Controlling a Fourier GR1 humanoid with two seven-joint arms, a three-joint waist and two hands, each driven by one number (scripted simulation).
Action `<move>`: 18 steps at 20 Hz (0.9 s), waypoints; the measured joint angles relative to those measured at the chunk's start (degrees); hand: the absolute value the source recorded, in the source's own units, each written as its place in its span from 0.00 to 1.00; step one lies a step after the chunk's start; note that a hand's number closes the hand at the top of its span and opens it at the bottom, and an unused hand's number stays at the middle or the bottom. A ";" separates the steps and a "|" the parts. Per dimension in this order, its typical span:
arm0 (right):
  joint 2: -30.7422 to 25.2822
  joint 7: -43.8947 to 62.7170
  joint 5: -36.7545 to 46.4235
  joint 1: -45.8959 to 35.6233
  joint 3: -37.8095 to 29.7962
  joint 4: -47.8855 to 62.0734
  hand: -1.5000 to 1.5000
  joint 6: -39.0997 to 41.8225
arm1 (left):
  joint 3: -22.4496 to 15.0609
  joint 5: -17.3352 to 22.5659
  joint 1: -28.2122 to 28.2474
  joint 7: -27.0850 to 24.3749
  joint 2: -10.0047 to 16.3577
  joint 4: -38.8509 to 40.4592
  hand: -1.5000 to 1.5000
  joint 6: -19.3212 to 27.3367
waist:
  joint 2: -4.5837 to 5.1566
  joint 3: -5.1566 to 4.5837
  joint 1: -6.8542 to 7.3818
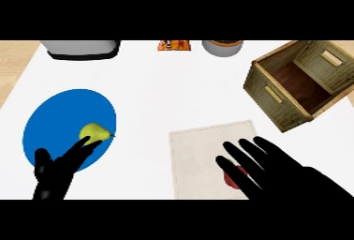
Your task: Pick the bell pepper from the placemat and place it in the basket
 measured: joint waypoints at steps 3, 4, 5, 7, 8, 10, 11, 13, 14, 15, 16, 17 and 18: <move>1.90 -0.65 3.82 1.53 2.30 1.16 0.00 -0.36 | -0.17 -0.70 -0.29 -0.72 -0.82 0.72 0.50 0.26 | 0.07 0.12 0.30; 2.21 -0.86 5.43 2.79 3.17 0.92 0.00 -0.59 | 0.07 -0.49 0.23 -0.62 -0.66 0.04 0.50 0.12 | 0.09 0.11 0.34; 3.03 -1.38 7.27 3.26 3.93 1.85 0.00 -0.68 | 0.21 -0.47 -0.23 -0.25 -0.76 0.34 0.50 0.12 | 0.13 0.14 0.42; 4.64 -1.93 10.30 3.95 5.45 3.37 0.00 -0.87 | -0.11 -0.96 -0.32 0.08 -0.96 0.17 0.50 0.15 | 0.18 0.13 0.54; 5.22 -2.58 12.56 4.74 6.57 4.46 0.00 -0.95 | -0.08 -1.03 -0.45 0.65 -0.92 -0.05 0.50 0.21 | 0.22 0.13 0.59; 5.36 -3.92 15.45 5.95 7.35 6.35 0.00 -0.78 | -0.07 -1.39 -0.40 -0.64 -1.20 0.71 0.50 -0.09 | 0.24 0.18 0.61; 5.55 -4.47 16.72 6.43 7.58 7.34 0.00 -0.67 | 0.42 -0.90 -0.51 -0.78 -0.84 0.86 0.50 -0.84 | 0.26 0.16 0.65; 7.16 -5.39 19.47 6.84 8.71 10.49 0.00 -0.66 | 0.17 -1.35 -1.21 0.58 -1.32 0.68 0.50 -0.25 | 0.31 0.19 0.79; 7.49 -5.85 20.45 7.58 8.99 11.08 0.00 -0.58 | 0.25 -1.21 -0.77 0.86 -1.21 0.03 0.50 -0.47 | 0.33 0.15 0.81; 7.43 -6.79 21.51 8.21 8.84 12.13 0.00 -0.55 | 0.21 -1.33 -0.51 0.11 -1.51 0.24 0.50 -0.59 | 0.33 0.16 0.81; 7.17 -8.41 22.81 8.91 8.66 13.65 0.00 -0.90 | 0.30 -1.49 -0.56 0.56 -1.50 0.01 0.50 -0.38 | 0.36 0.14 0.84; 6.88 -9.43 24.60 10.35 9.26 14.11 0.00 -1.57 | 0.24 -1.78 -0.32 0.45 -1.72 -0.18 0.50 -0.14 | 0.36 0.14 0.78; 7.29 -10.03 25.63 10.87 9.19 14.72 0.00 -1.79 | 0.25 -2.04 -0.82 1.28 -1.83 0.04 0.50 0.12 | 0.36 0.19 0.76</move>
